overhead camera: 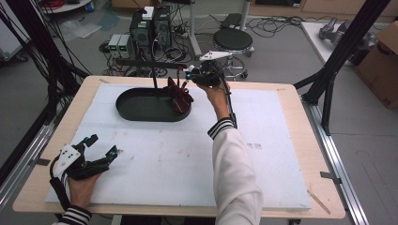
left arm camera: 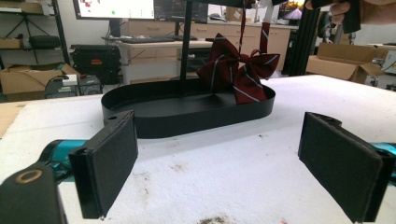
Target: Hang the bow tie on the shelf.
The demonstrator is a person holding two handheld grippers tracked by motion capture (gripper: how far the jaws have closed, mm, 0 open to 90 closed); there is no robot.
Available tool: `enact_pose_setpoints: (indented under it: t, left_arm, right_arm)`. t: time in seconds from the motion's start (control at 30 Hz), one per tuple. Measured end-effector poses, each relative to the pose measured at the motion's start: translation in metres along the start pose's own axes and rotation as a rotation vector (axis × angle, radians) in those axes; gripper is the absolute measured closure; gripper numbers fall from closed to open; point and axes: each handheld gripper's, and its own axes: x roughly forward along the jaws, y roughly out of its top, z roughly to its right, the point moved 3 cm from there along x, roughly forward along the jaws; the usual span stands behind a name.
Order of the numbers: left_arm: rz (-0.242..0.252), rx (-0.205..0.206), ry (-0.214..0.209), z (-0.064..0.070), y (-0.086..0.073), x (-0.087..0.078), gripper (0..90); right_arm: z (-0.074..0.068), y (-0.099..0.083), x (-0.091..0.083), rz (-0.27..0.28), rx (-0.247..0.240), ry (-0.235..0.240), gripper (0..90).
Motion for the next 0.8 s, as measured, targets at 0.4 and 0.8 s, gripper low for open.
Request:
enact_pose_setpoints:
  t: [0.4,0.8]
  left_arm:
    - [0.003,-0.001,0.001,0.0,0.0,0.0,12.4]
    - [0.003,-0.003,0.004,0.0,0.0,0.001,12.5]
  right_arm:
    - [-0.005,-0.005,-0.006,-0.079,0.048,-0.019,13.9]
    - [-0.015,-0.015,-0.054,0.011,0.008,-0.021,10.1]
